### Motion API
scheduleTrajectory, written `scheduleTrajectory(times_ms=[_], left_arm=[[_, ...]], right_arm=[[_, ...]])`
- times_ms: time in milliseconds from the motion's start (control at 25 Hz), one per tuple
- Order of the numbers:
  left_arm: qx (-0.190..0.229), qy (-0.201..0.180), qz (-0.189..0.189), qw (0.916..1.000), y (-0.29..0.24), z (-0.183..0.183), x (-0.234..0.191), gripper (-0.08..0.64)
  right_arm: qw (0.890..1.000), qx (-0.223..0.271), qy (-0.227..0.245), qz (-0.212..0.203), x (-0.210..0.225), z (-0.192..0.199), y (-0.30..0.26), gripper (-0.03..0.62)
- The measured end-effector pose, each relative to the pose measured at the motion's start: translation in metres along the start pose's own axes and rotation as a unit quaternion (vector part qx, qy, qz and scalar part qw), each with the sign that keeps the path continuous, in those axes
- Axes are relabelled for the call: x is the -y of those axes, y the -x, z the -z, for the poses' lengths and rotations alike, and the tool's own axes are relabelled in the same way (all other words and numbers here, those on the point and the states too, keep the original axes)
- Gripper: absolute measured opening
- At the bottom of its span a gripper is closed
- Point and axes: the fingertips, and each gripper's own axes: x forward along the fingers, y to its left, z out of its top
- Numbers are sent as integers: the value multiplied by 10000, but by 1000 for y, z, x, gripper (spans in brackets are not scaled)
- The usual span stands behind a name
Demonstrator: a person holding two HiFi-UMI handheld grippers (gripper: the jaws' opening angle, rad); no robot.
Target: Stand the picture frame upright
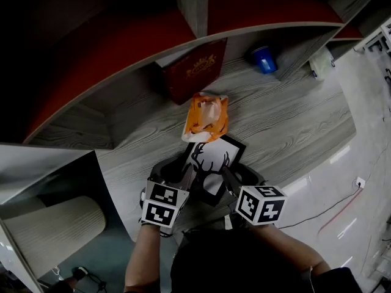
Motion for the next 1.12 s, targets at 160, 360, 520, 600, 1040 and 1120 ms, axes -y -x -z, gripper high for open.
scheduleTrajectory(times_ms=[160, 360, 520, 600, 1040, 1120], left_arm=[[-48, 75, -108, 9999, -2, 0, 6, 109], [-86, 272, -235, 9993, -3, 0, 12, 89], [-47, 438, -333, 9985, -3, -2, 15, 77], [0, 509, -363, 9980, -3, -4, 16, 74], [268, 912, -457, 9944, -3, -10, 32, 71], [285, 965, -448, 9939, -3, -9, 36, 71]], right_arm=[[10000, 42, -14, 48, 6, -3, 3, 184], [9999, 99, -116, 53, 15, -8, 8, 181], [9997, 213, -94, 9, 18, -14, 12, 162], [9997, 256, -59, -1, 20, -16, 15, 153], [9980, 597, -140, 152, 37, -30, 28, 86], [9979, 599, -162, 169, 40, -29, 30, 83]])
